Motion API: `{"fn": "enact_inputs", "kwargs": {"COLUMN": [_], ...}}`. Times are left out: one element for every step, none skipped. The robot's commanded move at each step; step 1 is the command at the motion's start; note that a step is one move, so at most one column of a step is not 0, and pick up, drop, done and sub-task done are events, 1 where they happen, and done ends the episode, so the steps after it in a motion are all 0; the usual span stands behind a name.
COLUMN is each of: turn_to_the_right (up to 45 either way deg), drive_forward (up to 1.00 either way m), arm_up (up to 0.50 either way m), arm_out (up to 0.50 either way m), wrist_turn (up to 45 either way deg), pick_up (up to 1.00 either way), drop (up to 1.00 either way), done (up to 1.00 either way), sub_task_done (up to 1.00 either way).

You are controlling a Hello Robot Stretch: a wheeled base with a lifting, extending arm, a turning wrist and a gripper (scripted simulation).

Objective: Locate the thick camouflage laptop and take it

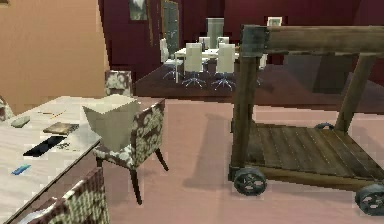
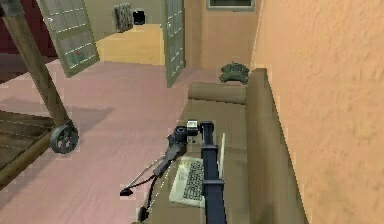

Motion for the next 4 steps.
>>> {"fn": "enact_inputs", "kwargs": {"turn_to_the_right": [0.0,0.0,0.0,0.0], "drive_forward": [0.0,0.0,0.0,0.0], "arm_up": [0.0,0.0,0.0,0.0], "arm_out": [0.0,0.0,0.0,0.0], "wrist_turn": [45.0,45.0,45.0,45.0], "pick_up": [0.0,0.0,0.0,0.0], "drop": [0.0,0.0,0.0,0.0], "done": [0.0,0.0,0.0,0.0], "sub_task_done": [0.0,0.0,0.0,0.0]}}
